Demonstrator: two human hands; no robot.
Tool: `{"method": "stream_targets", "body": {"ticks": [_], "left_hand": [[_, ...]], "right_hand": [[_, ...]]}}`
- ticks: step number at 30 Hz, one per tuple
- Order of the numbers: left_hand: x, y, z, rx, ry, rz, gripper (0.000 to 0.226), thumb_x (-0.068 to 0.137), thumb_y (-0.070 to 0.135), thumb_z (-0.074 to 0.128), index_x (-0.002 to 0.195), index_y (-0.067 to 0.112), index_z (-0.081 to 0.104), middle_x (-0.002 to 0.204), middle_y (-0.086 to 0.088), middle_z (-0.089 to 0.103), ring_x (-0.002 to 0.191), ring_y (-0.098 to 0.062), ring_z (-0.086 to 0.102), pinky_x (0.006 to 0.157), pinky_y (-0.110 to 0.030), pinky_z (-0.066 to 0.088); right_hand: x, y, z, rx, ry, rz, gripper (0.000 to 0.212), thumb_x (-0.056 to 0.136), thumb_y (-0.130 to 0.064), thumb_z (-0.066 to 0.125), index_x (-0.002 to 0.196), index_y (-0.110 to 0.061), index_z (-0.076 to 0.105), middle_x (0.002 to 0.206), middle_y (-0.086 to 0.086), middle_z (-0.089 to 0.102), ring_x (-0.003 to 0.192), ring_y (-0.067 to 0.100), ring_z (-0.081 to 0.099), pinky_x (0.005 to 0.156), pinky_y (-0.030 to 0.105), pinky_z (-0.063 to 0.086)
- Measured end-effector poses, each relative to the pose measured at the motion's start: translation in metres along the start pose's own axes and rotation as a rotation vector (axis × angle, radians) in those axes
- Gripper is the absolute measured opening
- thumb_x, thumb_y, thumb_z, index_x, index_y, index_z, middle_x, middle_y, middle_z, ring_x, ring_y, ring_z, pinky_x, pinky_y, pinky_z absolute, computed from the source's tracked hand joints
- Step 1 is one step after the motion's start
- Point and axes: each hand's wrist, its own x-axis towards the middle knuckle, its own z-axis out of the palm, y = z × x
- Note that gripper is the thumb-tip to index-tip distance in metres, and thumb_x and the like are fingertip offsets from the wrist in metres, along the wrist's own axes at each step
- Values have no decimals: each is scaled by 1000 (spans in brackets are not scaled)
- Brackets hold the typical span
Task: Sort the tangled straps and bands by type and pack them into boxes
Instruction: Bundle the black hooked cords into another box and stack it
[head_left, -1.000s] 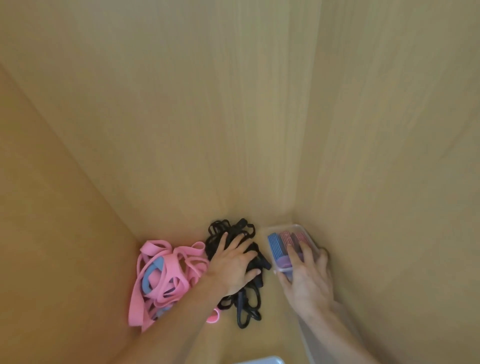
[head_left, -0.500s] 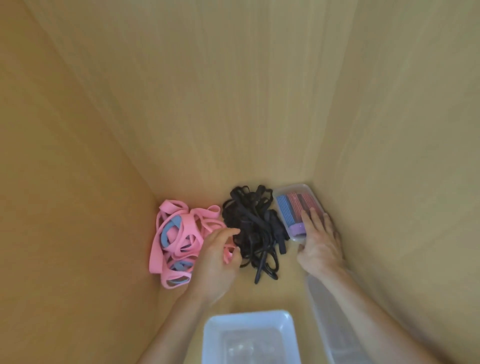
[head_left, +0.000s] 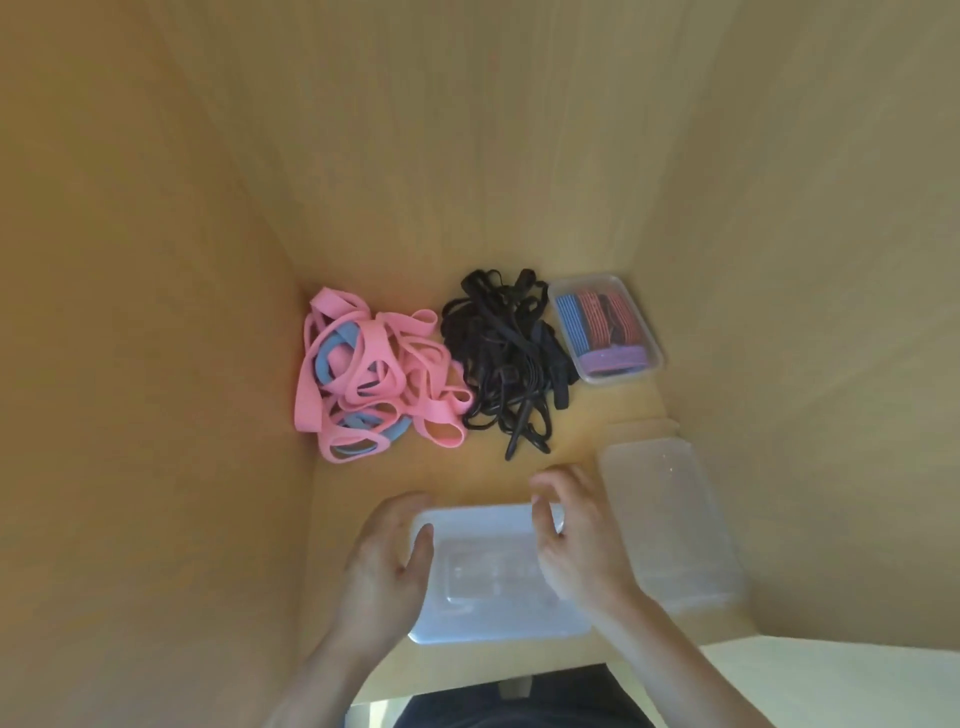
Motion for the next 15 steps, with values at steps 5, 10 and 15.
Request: {"method": "stream_targets", "body": {"ticks": [5, 10, 15], "left_hand": [[6, -4, -1, -6, 15, -22, 32, 99, 15, 54, 104, 45, 63, 102, 28, 69, 97, 0, 64, 80, -13, 49], [3, -3, -5, 40, 67, -47, 35, 97, 16, 57, 101, 50, 61, 100, 38, 64, 93, 6, 61, 76, -14, 48], [-1, 4, -6, 70, 90, -74, 31, 96, 15, 57, 109, 42, 65, 95, 38, 65, 92, 10, 60, 74, -7, 44]], "right_hand": [[5, -2, 7, -41, -91, -15, 14, 99, -22, 49, 96, -30, 61, 100, -22, 54, 99, -1, 54, 85, 13, 40], [43, -7, -1, 104, 37, 163, 18, 93, -22, 59, 83, -37, 60, 98, -15, 64, 89, -1, 60, 73, 15, 43], [100, -1, 10, 42, -29, 417, 36, 87, -53, 68, 100, -19, 66, 103, 0, 63, 93, 20, 63, 75, 29, 45]]}}
